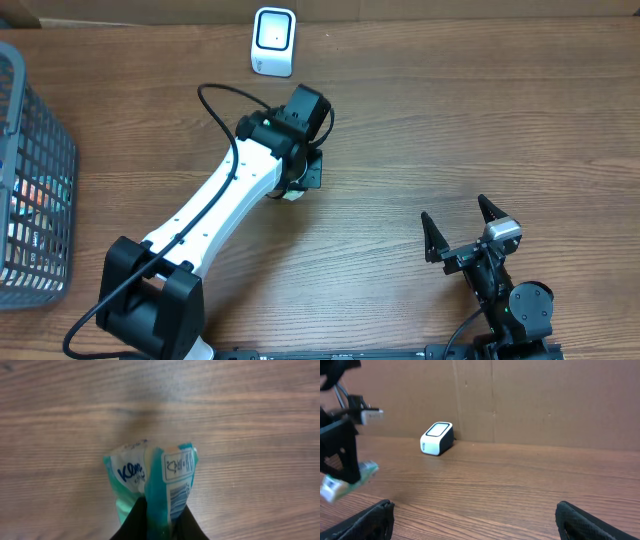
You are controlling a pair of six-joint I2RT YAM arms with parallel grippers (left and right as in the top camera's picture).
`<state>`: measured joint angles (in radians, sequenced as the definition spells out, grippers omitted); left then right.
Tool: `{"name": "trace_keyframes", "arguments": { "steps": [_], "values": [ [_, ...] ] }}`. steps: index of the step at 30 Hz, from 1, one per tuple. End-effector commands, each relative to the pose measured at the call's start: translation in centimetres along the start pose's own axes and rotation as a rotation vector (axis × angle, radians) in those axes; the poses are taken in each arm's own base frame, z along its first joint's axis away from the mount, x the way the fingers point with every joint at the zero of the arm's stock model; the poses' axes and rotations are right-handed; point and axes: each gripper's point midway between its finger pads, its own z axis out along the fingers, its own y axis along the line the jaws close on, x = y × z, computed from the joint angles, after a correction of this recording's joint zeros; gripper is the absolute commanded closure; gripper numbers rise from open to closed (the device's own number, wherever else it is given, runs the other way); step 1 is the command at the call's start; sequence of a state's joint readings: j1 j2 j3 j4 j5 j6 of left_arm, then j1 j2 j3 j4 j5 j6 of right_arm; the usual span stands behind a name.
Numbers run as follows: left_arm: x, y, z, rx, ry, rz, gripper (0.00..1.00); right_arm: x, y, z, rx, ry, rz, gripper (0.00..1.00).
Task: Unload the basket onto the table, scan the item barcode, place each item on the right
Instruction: 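Carry the tissue pack with the left gripper and place it on the table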
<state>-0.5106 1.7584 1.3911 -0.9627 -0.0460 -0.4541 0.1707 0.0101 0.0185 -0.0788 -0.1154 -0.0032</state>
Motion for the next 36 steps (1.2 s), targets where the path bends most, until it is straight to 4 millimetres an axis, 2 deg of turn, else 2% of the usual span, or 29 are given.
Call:
{"name": "trace_keyframes", "arguments": {
  "steps": [1, 3, 9, 14, 18, 19, 22, 25, 27, 29, 33, 35, 36],
  "values": [
    [1.0, 0.6, 1.8, -0.008, -0.005, -0.015, 0.96, 0.2, -0.1, 0.0, 0.005, -0.003, 0.002, 0.0],
    [1.4, 0.7, 3.2, -0.003, -0.016, -0.015, 0.96, 0.2, -0.1, 0.0, 0.005, -0.003, 0.002, 0.0],
    [1.8, 0.9, 5.1, 0.006, -0.045, 0.003, 0.96, 0.2, -0.1, 0.0, 0.005, -0.003, 0.002, 0.0],
    [2.1, 1.0, 6.3, 0.013, -0.067, 0.03, 0.96, 0.2, -0.1, 0.0, 0.005, -0.003, 0.002, 0.0],
    [1.3, 0.8, 6.4, 0.024, -0.107, 0.052, 0.95, 0.2, -0.1, 0.0, 0.005, -0.003, 0.002, 0.0],
    [1.1, 0.7, 6.4, 0.026, -0.116, 0.051, 0.93, 0.2, -0.1, 0.0, 0.005, -0.003, 0.002, 0.0],
    [0.5, 0.4, 6.3, 0.037, -0.139, 0.049, 0.76, 0.2, -0.1, 0.0, 0.005, -0.003, 0.002, 0.0],
    [0.1, 0.2, 6.0, 0.043, -0.152, 0.048, 0.56, 0.2, -0.1, 0.0, 0.005, -0.003, 0.002, 0.0],
    [-0.7, -0.1, 5.4, 0.05, -0.167, 0.047, 0.37, 0.2, -0.1, 0.0, 0.005, -0.003, 0.002, 0.0],
    [-1.5, -0.5, 4.4, 0.058, -0.179, 0.047, 0.31, 0.2, -0.1, 0.0, 0.005, -0.003, 0.002, 0.0],
    [-3.5, -0.9, 1.3, 0.059, -0.191, 0.036, 0.29, 0.2, -0.1, 0.0, 0.005, -0.003, 0.002, 0.0],
    [-4.9, -0.7, -1.2, 0.063, -0.194, 0.018, 0.29, 0.2, -0.1, 0.0, 0.005, -0.003, 0.002, 0.0],
    [-6.0, -0.1, -3.7, 0.058, -0.199, -0.001, 0.28, 0.2, -0.1, 0.0, 0.005, -0.003, 0.002, 0.0]
  ]
}}
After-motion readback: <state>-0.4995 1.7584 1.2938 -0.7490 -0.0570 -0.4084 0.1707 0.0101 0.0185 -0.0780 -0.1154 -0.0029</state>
